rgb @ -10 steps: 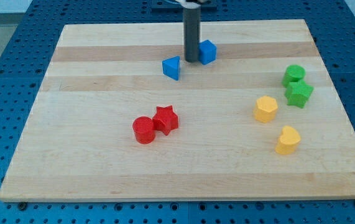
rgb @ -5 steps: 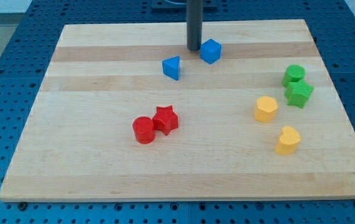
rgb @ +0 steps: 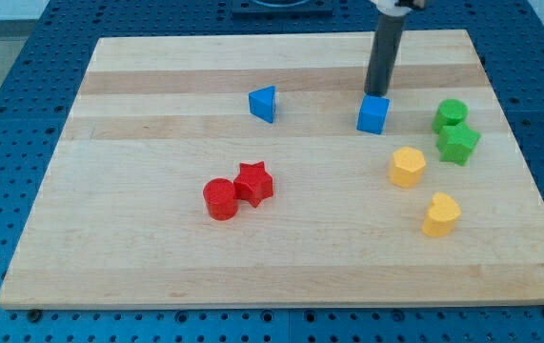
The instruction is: Push the blue cube towards the top right side of the board
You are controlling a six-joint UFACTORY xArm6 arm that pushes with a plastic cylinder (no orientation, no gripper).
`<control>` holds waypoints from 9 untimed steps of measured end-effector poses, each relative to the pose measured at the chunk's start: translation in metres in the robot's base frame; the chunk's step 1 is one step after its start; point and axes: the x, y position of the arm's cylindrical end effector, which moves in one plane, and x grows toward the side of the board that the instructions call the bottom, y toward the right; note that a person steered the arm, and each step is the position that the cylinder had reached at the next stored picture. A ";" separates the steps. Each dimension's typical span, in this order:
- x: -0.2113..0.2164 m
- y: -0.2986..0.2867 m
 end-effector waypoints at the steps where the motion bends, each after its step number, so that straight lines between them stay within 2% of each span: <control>1: 0.000 -0.039; 2: 0.055 -0.063; 3: 0.080 -0.021; 4: 0.082 0.025; 6: 0.085 0.029; 7: 0.038 0.046; 9: 0.026 0.047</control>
